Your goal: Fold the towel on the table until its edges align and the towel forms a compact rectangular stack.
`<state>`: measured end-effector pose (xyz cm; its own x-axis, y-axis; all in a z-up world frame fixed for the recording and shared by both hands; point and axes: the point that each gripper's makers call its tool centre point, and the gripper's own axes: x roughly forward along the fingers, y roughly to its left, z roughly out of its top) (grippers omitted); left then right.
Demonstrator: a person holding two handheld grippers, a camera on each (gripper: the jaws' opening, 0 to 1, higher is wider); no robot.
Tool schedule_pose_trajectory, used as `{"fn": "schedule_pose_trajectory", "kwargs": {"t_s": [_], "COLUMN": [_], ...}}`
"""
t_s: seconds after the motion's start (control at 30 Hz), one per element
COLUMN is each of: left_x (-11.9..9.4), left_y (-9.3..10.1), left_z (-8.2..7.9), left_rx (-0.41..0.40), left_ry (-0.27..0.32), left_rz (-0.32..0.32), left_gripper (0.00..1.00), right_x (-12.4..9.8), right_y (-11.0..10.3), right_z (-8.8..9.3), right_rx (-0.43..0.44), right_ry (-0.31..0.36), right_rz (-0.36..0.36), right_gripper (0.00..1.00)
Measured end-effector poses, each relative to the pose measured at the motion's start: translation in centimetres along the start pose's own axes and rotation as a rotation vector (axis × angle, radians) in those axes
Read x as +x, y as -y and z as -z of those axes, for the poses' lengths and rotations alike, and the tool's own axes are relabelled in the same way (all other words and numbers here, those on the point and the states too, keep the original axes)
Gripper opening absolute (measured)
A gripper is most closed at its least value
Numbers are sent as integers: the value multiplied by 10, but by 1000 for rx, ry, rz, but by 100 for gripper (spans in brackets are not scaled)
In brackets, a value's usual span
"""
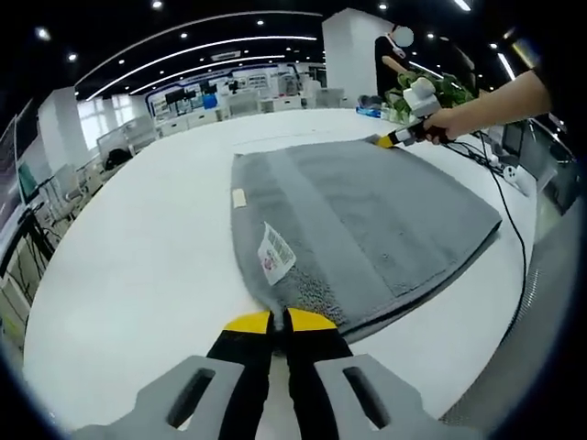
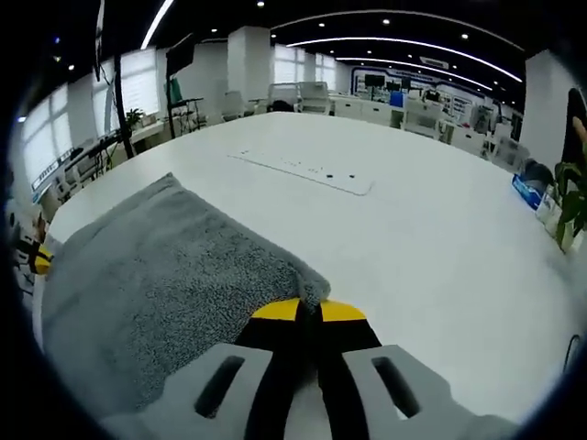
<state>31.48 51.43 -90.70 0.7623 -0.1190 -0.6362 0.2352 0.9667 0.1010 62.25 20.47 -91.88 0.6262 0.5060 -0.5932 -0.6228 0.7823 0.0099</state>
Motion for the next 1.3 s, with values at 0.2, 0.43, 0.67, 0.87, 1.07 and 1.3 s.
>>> {"fn": "schedule_pose_trajectory", "kwargs": {"t_s": [0.2, 0.43, 0.67, 0.87, 1.07, 1.3], "left_x": [-7, -14, -26, -26, -11, 0], "left_y": [-9, -18, -18, 3, 44, 106], "left_z": [3, 7, -16, -46, -60, -90], "left_rx": [-65, -76, -174, -150, -128, -13], "left_ry": [-41, -47, 34, 74, 71, 95], "left_rz": [-9, -45, -70, -9, 100, 255], "left_gripper": [12, 24, 26, 30, 34, 36], "right_x": [-2, -13, -25, -41, -52, -53], "right_y": [-4, -2, 1, -1, -1, 0], "right_z": [-1, 0, -8, -12, -20, -26], "right_rx": [0, 61, 122, 168, 190, 163], "right_ry": [-26, -39, -23, -4, 33, 40], "right_rz": [8, 42, 24, 28, 36, 23], "right_gripper": [5, 12, 15, 18, 15, 16]}}
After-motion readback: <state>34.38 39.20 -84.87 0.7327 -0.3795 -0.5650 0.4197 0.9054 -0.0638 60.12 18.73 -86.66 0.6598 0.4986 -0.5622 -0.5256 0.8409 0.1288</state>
